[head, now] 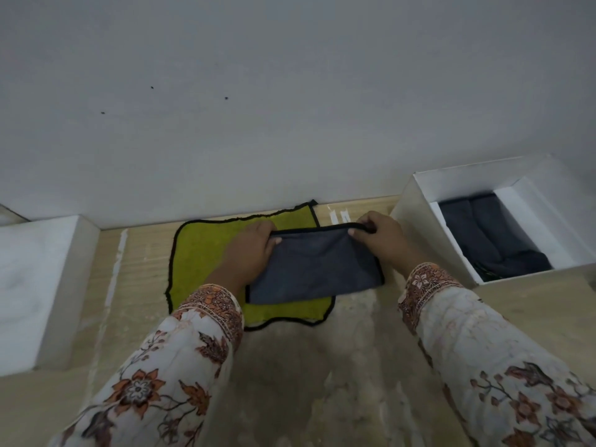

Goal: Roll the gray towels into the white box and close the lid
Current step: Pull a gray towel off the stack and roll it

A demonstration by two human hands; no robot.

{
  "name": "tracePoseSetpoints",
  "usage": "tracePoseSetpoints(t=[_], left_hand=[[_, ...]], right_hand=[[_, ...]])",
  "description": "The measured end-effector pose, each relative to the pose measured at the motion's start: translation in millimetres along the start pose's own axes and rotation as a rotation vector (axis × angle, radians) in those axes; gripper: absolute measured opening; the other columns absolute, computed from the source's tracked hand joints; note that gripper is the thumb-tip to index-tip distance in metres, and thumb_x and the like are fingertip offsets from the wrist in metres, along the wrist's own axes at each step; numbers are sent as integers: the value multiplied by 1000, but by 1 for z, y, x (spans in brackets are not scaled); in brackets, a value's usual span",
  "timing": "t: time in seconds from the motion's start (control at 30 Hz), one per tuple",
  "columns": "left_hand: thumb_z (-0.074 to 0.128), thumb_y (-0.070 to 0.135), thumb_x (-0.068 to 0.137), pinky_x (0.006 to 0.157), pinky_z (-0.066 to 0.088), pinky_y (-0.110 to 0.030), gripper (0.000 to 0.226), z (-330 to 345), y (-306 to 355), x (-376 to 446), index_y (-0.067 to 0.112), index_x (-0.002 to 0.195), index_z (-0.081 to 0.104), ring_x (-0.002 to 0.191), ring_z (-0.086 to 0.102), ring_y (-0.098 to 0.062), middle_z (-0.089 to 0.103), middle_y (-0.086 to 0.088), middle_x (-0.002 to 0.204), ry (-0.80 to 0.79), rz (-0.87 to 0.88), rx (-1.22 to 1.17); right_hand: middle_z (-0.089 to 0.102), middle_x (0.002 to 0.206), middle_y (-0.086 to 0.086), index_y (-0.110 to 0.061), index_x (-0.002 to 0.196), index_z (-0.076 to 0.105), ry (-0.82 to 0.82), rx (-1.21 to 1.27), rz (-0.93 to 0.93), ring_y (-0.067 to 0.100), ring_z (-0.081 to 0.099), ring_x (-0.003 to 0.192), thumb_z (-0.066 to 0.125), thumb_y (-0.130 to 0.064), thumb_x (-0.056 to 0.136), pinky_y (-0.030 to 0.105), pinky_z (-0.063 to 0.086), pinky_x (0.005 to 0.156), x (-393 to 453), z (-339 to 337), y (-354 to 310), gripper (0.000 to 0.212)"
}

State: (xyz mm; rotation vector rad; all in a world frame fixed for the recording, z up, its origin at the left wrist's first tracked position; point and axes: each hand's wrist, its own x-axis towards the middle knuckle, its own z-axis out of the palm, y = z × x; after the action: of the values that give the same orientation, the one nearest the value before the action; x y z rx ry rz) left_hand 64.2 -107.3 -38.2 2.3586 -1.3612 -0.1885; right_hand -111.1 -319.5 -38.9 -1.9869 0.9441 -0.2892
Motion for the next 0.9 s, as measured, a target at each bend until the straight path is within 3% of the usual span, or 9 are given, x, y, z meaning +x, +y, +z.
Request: tracePoseSetpoints(t=[0.1,0.2,0.3,0.4,0.53,0.6,0.67,0.77,0.9], left_hand=[[51,25,97,79,46,-40,25,-22,5,-4,3,110,54,97,55,-33,56,-17,109,96,22,-30],[61,29,91,75,45,-36,26,-42,7,-10,7,105,61,90,58,-28,60,-12,100,103,43,-65],[75,31,80,71,47,-29,25,-66,7,-23,11,94,70,85,61,-20,67,-5,92,30,-57,-244],[81,29,73,64,46,-23,22,-90,8,-36,13,85,73,77,64,-14,70,-1,82,-143,-160,-412],[79,24,76,54,44,-21,12,-113,7,-53,16,82,73,62,61,-8,66,2,71,-504,-314,-524],[77,19,79,50,42,-19,8,-118,3,-57,16,85,72,58,57,-7,64,0,72,-665,-403,-524],[75,18,81,59,42,-22,11,-118,1,-55,16,91,72,68,57,-12,63,-1,77,-726,-453,-434],[75,18,80,69,43,-27,27,-105,1,-45,6,103,70,82,57,-20,63,-3,87,-677,-426,-211],[70,25,83,96,44,-39,33,-71,16,-36,19,114,64,114,56,-26,62,-6,121,-318,-398,93]], right_hand=[[60,83,7,-15,80,59,19,269,0,21,56,84,74,-12,82,34,46,78,-8,-9,-20,16],[62,90,12,-10,87,61,10,367,-27,20,58,87,70,-11,85,34,46,79,-19,-16,-34,10],[63,91,11,-11,87,60,-47,390,-28,20,59,87,65,-9,89,34,47,78,-34,-23,-43,6],[60,79,7,-17,73,57,-89,370,-7,17,55,75,64,-4,86,30,41,68,-47,-27,-51,20],[53,59,-4,-21,55,57,-253,273,90,12,48,63,62,-4,80,25,35,55,-59,-31,-57,30],[55,59,-4,-21,51,60,-352,256,191,14,50,63,62,-5,78,25,39,54,-63,-28,-57,32],[59,65,-1,-21,52,63,-405,234,273,17,54,68,63,-7,78,25,45,58,-66,-22,-54,30],[62,78,3,-20,65,64,-425,185,360,20,57,76,67,-12,79,28,48,62,-70,-10,-39,16],[60,78,5,-12,77,59,-269,59,362,20,57,74,70,-16,83,27,47,61,-72,8,-9,14]])
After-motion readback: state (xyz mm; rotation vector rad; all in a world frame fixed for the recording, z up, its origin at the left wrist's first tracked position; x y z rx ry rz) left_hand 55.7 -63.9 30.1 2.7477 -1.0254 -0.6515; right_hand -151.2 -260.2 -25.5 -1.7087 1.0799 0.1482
